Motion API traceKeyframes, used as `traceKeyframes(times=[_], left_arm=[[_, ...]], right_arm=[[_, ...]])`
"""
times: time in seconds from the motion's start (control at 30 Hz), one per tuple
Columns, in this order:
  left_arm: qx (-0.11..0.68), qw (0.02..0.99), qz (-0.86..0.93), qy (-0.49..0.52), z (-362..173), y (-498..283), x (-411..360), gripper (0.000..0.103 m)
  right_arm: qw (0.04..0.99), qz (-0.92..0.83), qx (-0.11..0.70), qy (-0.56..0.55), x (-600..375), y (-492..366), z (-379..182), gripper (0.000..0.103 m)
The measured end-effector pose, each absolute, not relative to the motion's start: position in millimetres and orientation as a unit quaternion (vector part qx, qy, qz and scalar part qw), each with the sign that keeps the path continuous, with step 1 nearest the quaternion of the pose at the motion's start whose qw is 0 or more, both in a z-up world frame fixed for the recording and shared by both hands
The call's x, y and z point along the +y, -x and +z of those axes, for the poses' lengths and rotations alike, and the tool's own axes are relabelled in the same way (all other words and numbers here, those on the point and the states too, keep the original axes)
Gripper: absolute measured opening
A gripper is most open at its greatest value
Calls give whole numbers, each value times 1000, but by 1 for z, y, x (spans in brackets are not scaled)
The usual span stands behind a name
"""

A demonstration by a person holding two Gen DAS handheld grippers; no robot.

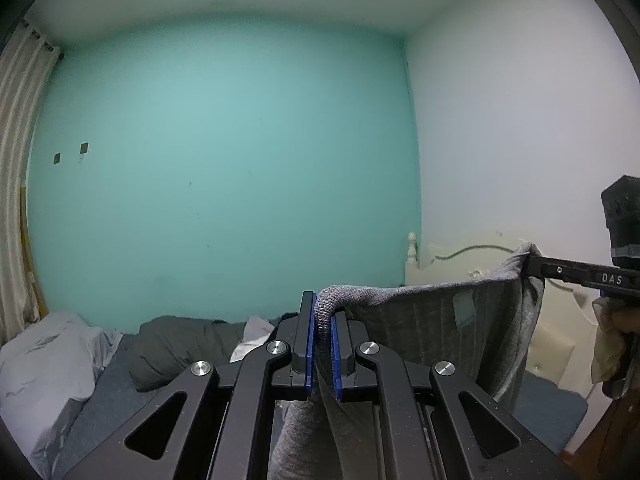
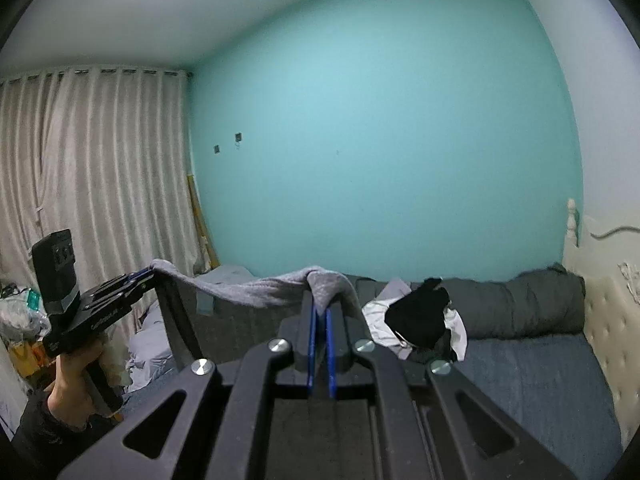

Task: Fold clothes
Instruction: 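Raise the held sweatshirt high with both grippers, letting it hang open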

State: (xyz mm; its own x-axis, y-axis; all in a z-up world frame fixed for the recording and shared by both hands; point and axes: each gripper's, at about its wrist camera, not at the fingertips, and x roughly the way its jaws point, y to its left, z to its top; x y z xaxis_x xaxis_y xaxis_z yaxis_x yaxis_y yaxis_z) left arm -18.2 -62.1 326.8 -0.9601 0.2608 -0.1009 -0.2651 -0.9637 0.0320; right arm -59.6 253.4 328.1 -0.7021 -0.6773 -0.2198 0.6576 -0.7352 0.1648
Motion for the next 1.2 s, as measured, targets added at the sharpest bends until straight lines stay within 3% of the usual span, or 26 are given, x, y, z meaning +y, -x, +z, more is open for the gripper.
traceKeyframes(times=[0.33, 0.87, 1.2], left_arm=[[28, 142, 978, 149, 252, 96, -45, 7], [-4, 127, 935, 331, -4, 326, -51, 7], [-23, 114, 912, 392, -117, 443, -62, 7]], right_arm=[[334, -915, -39, -222, 244, 130, 248, 4], [313, -873, -36, -371, 201, 348, -11, 4], [302, -858, -40, -413, 175, 456, -114, 4]])
